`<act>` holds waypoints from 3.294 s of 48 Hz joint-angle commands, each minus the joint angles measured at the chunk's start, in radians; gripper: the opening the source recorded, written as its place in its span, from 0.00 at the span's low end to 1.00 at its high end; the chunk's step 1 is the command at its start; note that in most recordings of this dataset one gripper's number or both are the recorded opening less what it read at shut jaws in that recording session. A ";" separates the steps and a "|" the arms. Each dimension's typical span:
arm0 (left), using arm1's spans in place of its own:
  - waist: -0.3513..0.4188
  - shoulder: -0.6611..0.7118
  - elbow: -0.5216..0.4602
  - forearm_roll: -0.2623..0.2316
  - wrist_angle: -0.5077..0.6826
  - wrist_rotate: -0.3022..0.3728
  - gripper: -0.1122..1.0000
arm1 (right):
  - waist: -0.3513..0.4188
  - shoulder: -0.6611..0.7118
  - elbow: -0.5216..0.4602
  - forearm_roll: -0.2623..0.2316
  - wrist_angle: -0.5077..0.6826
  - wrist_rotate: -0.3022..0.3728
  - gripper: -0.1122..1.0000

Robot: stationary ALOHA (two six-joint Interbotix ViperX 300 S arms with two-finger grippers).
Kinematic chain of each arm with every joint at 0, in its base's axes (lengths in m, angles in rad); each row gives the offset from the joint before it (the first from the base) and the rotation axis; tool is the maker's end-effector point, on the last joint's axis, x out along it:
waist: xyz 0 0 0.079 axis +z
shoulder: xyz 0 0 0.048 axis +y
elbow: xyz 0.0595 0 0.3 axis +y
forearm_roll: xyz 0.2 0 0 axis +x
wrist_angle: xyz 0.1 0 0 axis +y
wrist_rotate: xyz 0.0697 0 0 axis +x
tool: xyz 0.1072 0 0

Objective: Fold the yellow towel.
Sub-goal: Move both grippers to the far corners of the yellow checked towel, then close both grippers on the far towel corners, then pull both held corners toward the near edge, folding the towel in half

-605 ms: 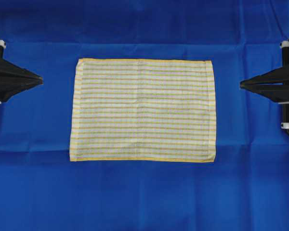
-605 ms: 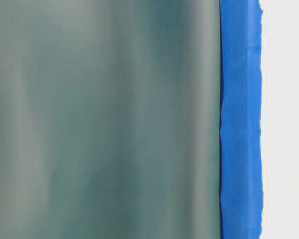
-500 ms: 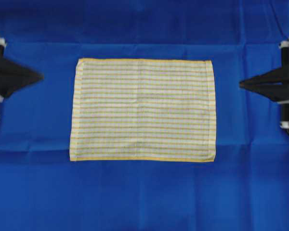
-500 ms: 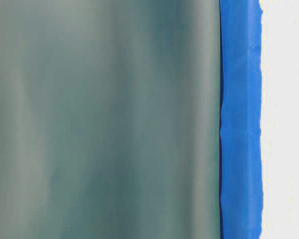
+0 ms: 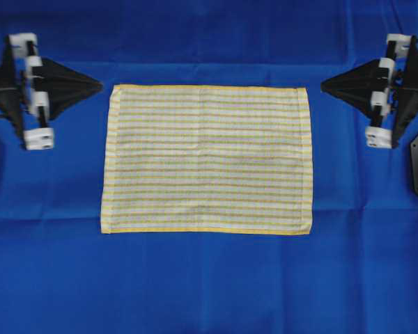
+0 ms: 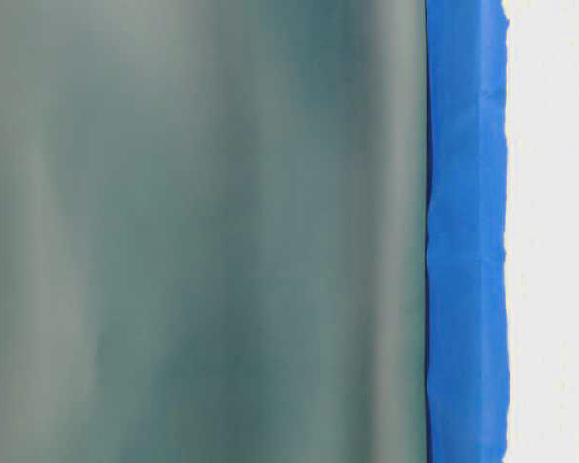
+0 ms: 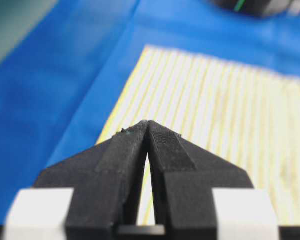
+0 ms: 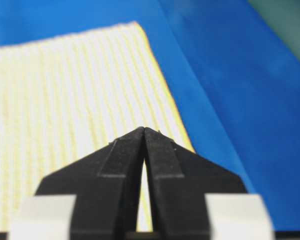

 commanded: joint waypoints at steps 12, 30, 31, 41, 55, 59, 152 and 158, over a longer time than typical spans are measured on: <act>0.094 0.276 -0.041 -0.002 -0.061 0.006 0.77 | -0.109 0.288 -0.040 0.003 -0.025 0.002 0.80; 0.176 0.489 -0.054 -0.002 -0.155 0.015 0.81 | -0.163 0.561 -0.049 0.003 -0.170 0.000 0.77; 0.179 0.499 -0.055 -0.002 -0.156 0.015 0.81 | -0.167 0.569 -0.049 0.003 -0.175 0.002 0.77; 0.196 0.575 -0.055 -0.002 -0.179 0.017 0.80 | -0.187 0.637 -0.051 0.003 -0.204 0.000 0.77; 0.235 0.672 -0.067 -0.002 -0.189 0.021 0.79 | -0.192 0.738 -0.078 0.003 -0.232 0.000 0.76; 0.236 0.683 -0.067 -0.002 -0.183 0.021 0.75 | -0.192 0.744 -0.084 0.003 -0.232 -0.003 0.73; -0.138 0.364 0.008 -0.006 -0.092 -0.107 0.15 | 0.129 0.414 0.000 0.144 -0.117 -0.005 0.16; -0.230 0.342 0.017 -0.006 -0.094 -0.158 0.15 | 0.196 0.397 0.000 0.186 -0.089 -0.005 0.16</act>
